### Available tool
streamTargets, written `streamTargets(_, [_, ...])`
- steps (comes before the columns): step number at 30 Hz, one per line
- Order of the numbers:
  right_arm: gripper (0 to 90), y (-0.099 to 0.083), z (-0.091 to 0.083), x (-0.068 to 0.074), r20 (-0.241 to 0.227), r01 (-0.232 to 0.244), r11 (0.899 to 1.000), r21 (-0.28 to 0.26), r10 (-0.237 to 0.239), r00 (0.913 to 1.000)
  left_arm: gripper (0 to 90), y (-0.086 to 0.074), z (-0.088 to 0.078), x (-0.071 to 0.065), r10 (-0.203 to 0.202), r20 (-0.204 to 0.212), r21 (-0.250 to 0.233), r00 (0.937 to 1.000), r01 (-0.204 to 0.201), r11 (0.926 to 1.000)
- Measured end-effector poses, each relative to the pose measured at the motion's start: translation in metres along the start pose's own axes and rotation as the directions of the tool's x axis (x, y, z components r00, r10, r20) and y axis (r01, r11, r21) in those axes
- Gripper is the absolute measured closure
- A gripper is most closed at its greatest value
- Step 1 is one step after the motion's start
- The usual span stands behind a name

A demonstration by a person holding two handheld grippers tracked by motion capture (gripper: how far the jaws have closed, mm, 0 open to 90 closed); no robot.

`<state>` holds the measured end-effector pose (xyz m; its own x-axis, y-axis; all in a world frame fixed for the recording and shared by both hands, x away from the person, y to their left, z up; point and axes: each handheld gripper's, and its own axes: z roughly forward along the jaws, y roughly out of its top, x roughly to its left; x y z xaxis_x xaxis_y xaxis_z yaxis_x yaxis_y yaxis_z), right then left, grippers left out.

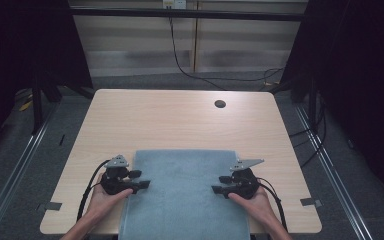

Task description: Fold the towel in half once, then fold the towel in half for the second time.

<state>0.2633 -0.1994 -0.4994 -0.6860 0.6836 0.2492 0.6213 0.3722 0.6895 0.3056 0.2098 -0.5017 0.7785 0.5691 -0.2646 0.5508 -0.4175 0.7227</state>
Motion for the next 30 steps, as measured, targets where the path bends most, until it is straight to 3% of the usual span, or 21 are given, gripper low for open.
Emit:
streamTargets(6, [40.6,-0.006,-0.003,0.02,-0.002,0.04,0.999,0.029,-0.04,0.9992,39.2,-0.009,-0.01,-0.012,0.001,0.02,0.02,0.9998,-0.001,0.9998])
streamTargets(9, [39.5,-0.008,-0.008,0.023,-0.027,0.021,0.999,0.029,-0.02,0.9994,38.2,-0.009,-0.015,-0.014,0.014,0.013,0.011,0.9998,-0.014,0.9998])
streamTargets(11, [35.7,-0.006,-0.012,0.02,-0.019,0.004,1.0,0.01,-0.004,0.9998,38.2,-0.006,-0.015,-0.01,0.001,0.025,-0.012,0.9997,-0.001,0.9999])
streamTargets(14, [37.7,0.004,-0.021,0.008,0.005,-0.017,0.999,-0.044,0.017,0.9998,43.6,0.005,-0.019,0.001,-0.002,0.029,-0.043,0.9996,0.003,0.9991])
streamTargets(16, [37.5,0.014,-0.028,-0.005,0.038,-0.032,0.995,-0.09,0.035,0.9987,48.2,0.015,-0.022,0.008,-0.005,0.007,-0.069,1.0,0.006,0.9976])
streamTargets(19, [40.9,0.026,-0.032,-0.023,0.069,-0.039,0.994,-0.101,0.046,0.9966,51.1,0.028,-0.019,0.02,0.003,-0.031,-0.086,0.9995,-0.006,0.9963])
streamTargets(22, [53.1,0.035,-0.034,-0.041,0.119,-0.019,0.991,-0.134,0.035,0.9923,53.7,0.042,-0.01,0.035,0.022,-0.072,-0.098,0.9971,-0.029,0.9948])
streamTargets(23, [52.1,0.039,-0.032,-0.048,0.115,-0.031,0.99,-0.14,0.048,0.9922,54.1,0.044,-0.007,0.04,0.006,-0.069,-0.098,0.9976,-0.012,0.9952])
streamTargets(25, [55.2,0.043,-0.027,-0.058,0.107,-0.031,0.992,-0.122,0.044,0.9932,53.6,0.046,-0.002,0.05,-0.036,-0.084,-0.116,0.9958,0.026,0.9928])
streamTargets(27, [55.1,0.045,-0.019,-0.066,0.137,-0.014,0.997,-0.08,0.025,0.9903,52.4,0.044,0.001,0.054,-0.042,-0.082,-0.107,0.9958,0.033,0.9937])
streamTargets(30, [51.7,0.041,-0.008,-0.08,0.132,-0.048,0.996,-0.072,0.058,0.9895,48.8,0.039,0.001,0.058,-0.053,-0.094,-0.101,0.9942,0.044,0.9939])
